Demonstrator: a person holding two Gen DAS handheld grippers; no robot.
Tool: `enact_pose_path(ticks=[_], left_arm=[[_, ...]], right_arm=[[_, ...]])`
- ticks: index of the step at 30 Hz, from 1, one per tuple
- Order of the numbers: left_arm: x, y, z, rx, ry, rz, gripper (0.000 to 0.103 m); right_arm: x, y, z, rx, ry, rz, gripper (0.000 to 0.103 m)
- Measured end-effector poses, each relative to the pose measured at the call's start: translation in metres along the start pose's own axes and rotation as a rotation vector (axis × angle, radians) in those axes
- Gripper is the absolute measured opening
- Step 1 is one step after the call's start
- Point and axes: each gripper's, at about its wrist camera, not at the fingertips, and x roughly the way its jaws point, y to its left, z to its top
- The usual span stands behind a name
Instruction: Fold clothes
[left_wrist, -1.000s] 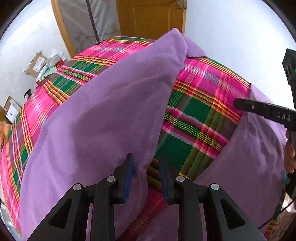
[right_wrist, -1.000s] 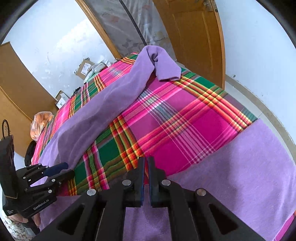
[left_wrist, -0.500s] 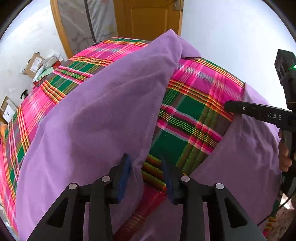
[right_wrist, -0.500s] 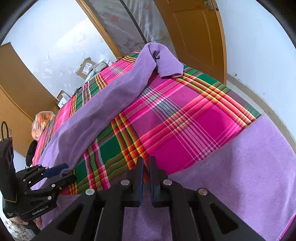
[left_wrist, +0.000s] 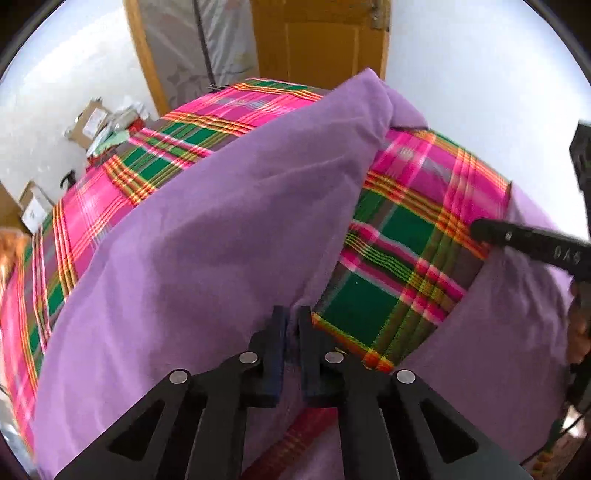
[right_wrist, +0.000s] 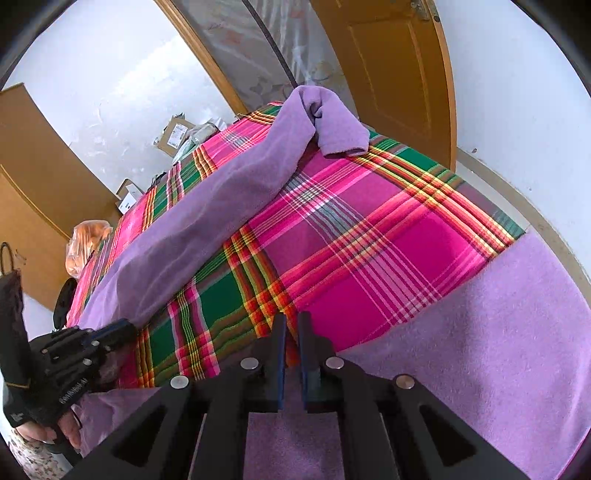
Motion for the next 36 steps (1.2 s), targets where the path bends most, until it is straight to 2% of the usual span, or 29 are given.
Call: enact_pose_path(ticks=[6,11,13,15,16,22,27,31,33,36], left_arm=[[-0.027,0.025,0.000,-0.092,-0.083,-0.016,0.005],[-0.042,0.050,-0.004,-0.196,-0.129,-0.032,0.005],[-0.048,0.059,-0.008,-0.234,-0.147,-0.034,0.005],[-0.053,0.069,-0.013,-0.281,-0.162,-0.034,0.005],[-0.055,0.074,-0.016,-0.307,-0.167,-0.035,0.005],[-0.055,0.100,-0.026,-0.440,-0.163,-0.049,0.005],[-0.053,0.103,-0.031,-0.453,-0.154,-0.034,0.005],[-0.050,0.110,-0.033,-0.478,-0.144,-0.036,0.005],[-0.048,0.112,-0.034,-0.489,-0.136,-0.043,0.005],[-0.045,0.112,-0.036,-0.496,-0.124,-0.044,0.005]], right_arm=[[-0.002,-0.007,0.013,0.009,-0.022,-0.050,0.007],[-0.006,-0.015,0.034,-0.004,-0.076,-0.097,0.009],[-0.006,-0.019,0.045,-0.007,-0.091,-0.106,0.013],[-0.004,-0.020,0.053,-0.025,-0.102,-0.114,0.024],[-0.003,-0.020,0.056,-0.033,-0.102,-0.115,0.025],[0.020,-0.019,0.077,-0.046,-0.084,-0.078,0.036],[0.041,-0.011,0.100,-0.142,-0.084,-0.166,0.043],[0.058,0.003,0.114,-0.247,-0.073,-0.293,0.044],[0.068,0.011,0.117,-0.314,-0.061,-0.312,0.044],[0.079,0.011,0.122,-0.333,-0.048,-0.318,0.044]])
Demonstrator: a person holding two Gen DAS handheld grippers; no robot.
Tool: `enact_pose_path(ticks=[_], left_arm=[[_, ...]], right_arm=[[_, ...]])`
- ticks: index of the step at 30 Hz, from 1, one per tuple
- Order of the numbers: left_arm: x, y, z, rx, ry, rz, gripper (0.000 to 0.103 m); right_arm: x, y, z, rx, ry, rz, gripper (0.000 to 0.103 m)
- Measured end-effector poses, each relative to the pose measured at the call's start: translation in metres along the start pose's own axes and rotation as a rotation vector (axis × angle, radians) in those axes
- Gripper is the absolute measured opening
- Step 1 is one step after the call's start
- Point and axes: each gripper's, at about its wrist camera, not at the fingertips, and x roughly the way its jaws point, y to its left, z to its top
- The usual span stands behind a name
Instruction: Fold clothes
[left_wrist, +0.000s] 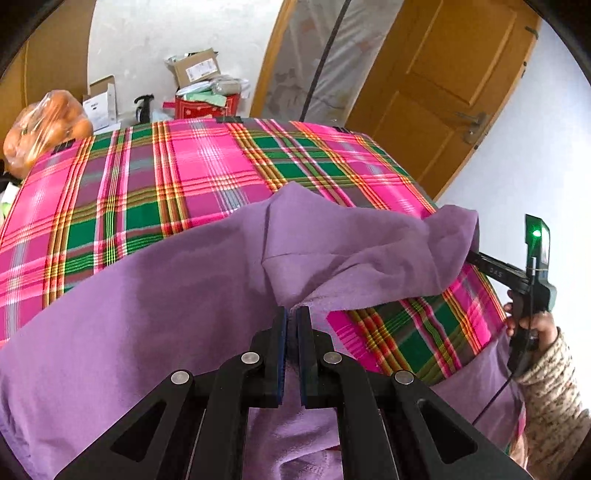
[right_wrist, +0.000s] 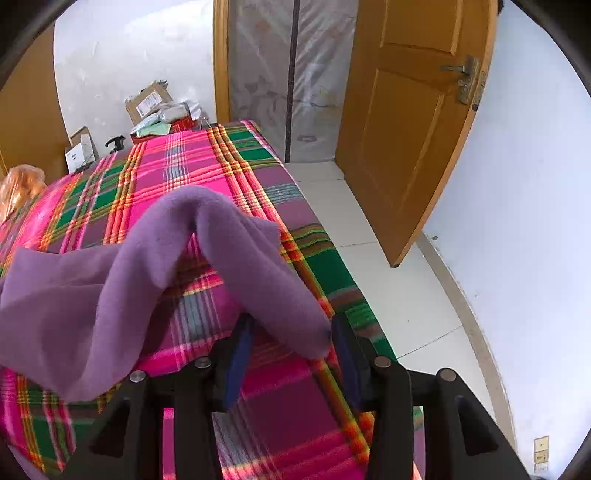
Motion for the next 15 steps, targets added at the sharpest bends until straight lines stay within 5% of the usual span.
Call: enact_pose_path(ticks=[6,15], left_arm=[[0.001,0.001,0.000,-0.003,0.011,0.000,0.005],[0.000,-0.003,-0.001,-0.007,0.017,-0.022,0.005]], right_arm=[[-0.015,-0.018,0.004,0.056,-0.057,0.033,0.010],[-0.052,-0.066,0.026,0.117,-0.140,-0.062,0.010]])
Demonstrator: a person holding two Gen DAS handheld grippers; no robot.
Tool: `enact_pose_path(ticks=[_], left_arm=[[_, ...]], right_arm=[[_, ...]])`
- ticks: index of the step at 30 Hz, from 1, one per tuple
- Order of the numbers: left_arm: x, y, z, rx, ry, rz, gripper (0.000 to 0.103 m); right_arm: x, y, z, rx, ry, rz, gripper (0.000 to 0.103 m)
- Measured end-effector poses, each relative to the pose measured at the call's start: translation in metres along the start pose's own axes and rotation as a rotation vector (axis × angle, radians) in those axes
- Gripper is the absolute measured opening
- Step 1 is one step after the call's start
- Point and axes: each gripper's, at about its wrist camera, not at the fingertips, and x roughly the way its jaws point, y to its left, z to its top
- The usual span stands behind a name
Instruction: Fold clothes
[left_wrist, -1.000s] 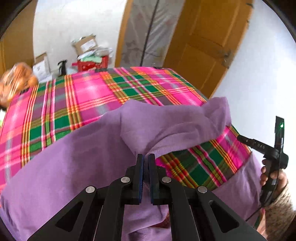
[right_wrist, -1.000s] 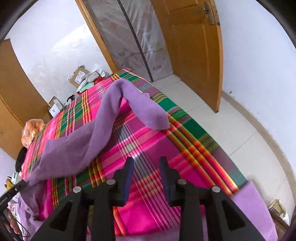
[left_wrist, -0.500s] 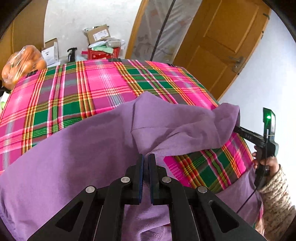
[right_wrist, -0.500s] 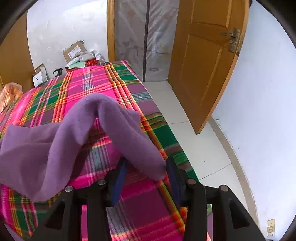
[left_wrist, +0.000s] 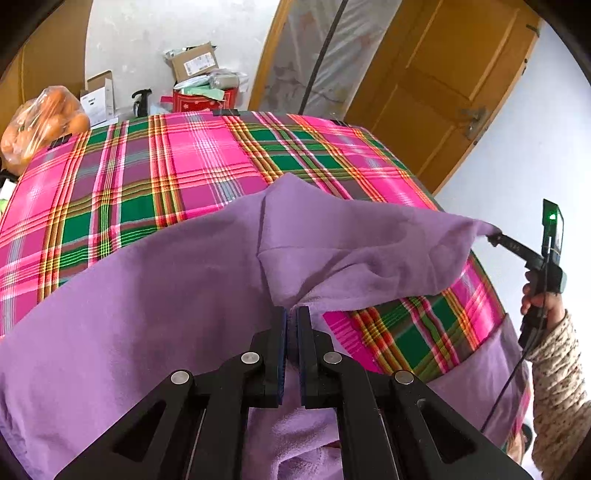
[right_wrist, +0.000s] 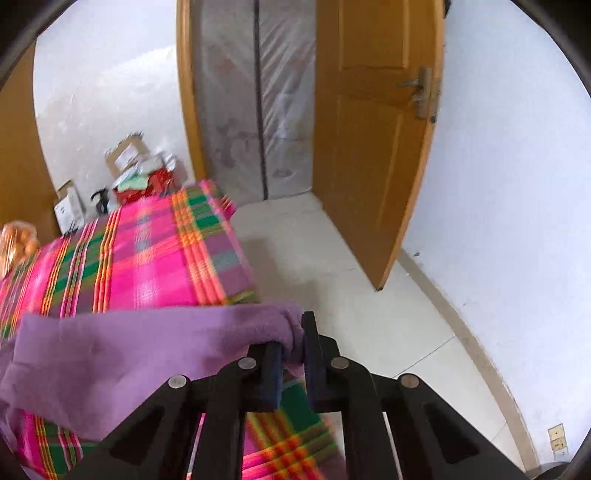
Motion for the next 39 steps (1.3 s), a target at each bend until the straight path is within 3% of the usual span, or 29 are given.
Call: enact_pose_path(ticks=[4,8,16,18,20,24,28,32,39], left_arm=[[0.003,-0.002,-0.001,0.006,0.023,-0.013,0.005],[0.008,-0.008,-0.003,0.018,0.039,-0.026,0.005],[0.013,-0.012,-0.005,0.033,0.065,-0.016,0.005],[0.015,-0.011,-0.003,0.027,0.066,-0.015,0.005],[0.014,-0.010,-0.003,0.022,0.061,-0.019,0.005],[0.016,-0.006,-0.004,0.007,0.065,-0.010,0.005],[0.019,-0.003,-0.003,-0.002,0.070,-0.008,0.005],[0.020,0.000,-0.002,-0.017,0.073,-0.015,0.005],[0.021,-0.001,-0.004,-0.020,0.078,-0.019,0.005]], right_arm=[[0.008,-0.007,0.012,-0.015,0.023,-0.061,0.011],[0.034,-0.007,0.020,-0.006,0.055,-0.134,0.025],[0.077,-0.017,0.026,0.171,0.154,-0.054,0.028],[0.084,-0.016,0.033,0.199,0.181,-0.113,0.029],[0.086,-0.007,0.045,0.147,0.145,-0.143,0.029],[0.088,0.003,0.052,0.120,0.123,-0.047,0.029],[0.083,-0.014,0.048,0.207,0.087,0.038,0.029],[0.086,-0.047,0.041,0.342,0.132,0.063,0.030],[0.072,-0.036,0.013,0.302,0.136,0.323,0.030]])
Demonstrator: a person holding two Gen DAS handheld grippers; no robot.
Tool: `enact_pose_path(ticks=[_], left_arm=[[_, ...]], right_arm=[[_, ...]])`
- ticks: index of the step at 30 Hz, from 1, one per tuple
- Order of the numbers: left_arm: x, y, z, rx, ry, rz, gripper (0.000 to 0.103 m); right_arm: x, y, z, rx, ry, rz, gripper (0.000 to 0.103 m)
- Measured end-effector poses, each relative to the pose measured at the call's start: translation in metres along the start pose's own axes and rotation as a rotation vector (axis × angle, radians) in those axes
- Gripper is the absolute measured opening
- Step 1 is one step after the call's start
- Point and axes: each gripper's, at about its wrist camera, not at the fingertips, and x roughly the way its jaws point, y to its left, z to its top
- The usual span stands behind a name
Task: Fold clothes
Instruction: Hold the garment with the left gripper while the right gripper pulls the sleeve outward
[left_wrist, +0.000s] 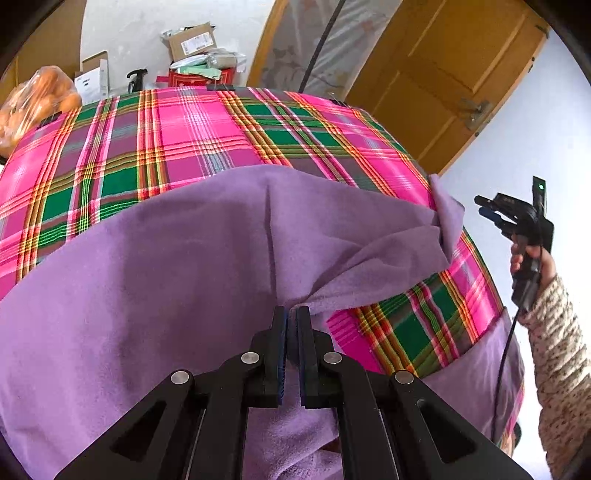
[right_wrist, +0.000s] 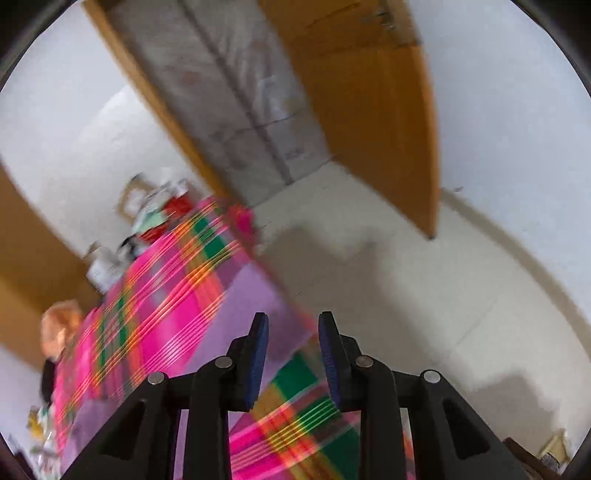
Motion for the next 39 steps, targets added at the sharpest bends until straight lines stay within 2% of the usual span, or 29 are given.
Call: enact_pose_path(ticks=[3,8,10,15,16,18,26,30,39], left_arm=[[0.000,0.001,-0.001,-0.003,0.002,-0.002,0.005],[0.001,0.002,-0.002,-0.007,0.005,-0.004,0.005],[0.002,0.002,-0.002,-0.005,0.011,-0.002,0.005],[0.004,0.004,-0.003,-0.014,0.013,-0.007,0.005],[0.004,0.004,-0.004,-0.015,0.014,-0.008,0.005],[0.005,0.005,-0.004,-0.017,0.017,-0.008,0.005],[0.003,0.004,-0.005,-0.017,0.016,-0.011,0.005],[-0.001,-0.001,-0.006,-0.001,0.013,-0.020,0.005],[-0.006,-0.039,-0.020,0.109,0.047,-0.083,0.005]], right_arm=[[0.008,0.011,-0.010,-0.041,0.031,-0.006,0.030],[0.018,-0.002,-0.017,0.055,0.044,-0.042,0.030],[0.022,-0.001,-0.019,0.060,0.053,-0.016,0.030],[0.034,0.009,-0.016,0.041,0.063,-0.062,0.029],[0.034,0.011,-0.015,0.042,0.060,-0.056,0.026],[0.032,0.013,-0.016,0.032,0.051,-0.037,0.004],[-0.005,0.020,-0.007,-0.007,-0.071,0.003,0.004],[-0.026,0.008,0.000,0.030,-0.114,0.008,0.004],[-0.055,-0.029,0.000,0.100,-0.178,-0.004,0.004]])
